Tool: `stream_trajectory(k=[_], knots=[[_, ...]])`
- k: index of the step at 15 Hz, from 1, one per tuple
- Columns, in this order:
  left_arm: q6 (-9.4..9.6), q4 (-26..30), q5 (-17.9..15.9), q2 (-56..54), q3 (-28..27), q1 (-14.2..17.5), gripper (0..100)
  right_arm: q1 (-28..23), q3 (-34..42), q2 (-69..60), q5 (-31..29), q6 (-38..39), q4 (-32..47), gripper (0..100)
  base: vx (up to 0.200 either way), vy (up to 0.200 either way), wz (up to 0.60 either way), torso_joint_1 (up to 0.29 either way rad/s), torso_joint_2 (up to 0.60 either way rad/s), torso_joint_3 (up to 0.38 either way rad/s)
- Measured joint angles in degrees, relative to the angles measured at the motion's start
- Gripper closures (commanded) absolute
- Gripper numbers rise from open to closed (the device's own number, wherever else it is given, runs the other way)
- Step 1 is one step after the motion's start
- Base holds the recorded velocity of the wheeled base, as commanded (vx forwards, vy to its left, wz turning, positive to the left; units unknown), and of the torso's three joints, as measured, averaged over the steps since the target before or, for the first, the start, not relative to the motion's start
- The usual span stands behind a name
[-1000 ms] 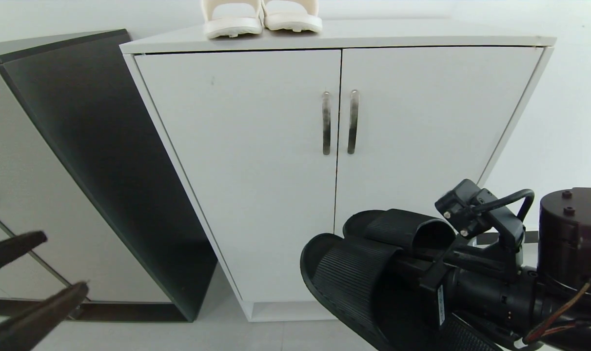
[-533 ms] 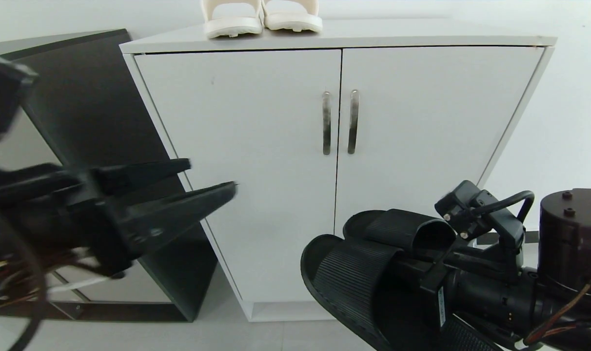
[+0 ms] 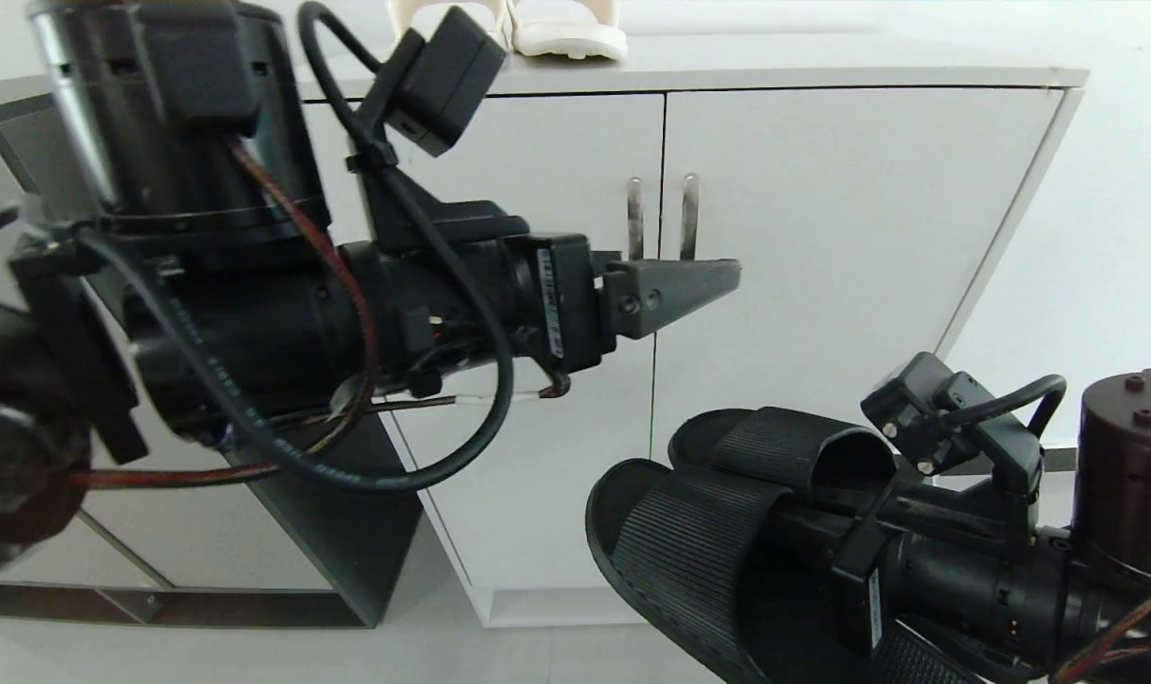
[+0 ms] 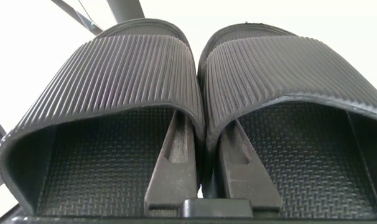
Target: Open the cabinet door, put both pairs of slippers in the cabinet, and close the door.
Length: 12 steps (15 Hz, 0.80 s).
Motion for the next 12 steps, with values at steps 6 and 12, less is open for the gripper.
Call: stream_trajectory(k=[6,12], knots=[[-4.75,1.8,-9.3,8.9,-10.6,1.0,0,0.0,0.4,0.0,0.0,0.0,0.1,100,0.000,0.000,0.00,0.000,0.00,0.000],[-5.61,3.5,-7.1,14.6,-18.8,4.4,0,-0.1,0.5,0.1,0.0,0.0,0.1,100,0.000,0.000,0.00,0.000,0.00,0.000]])
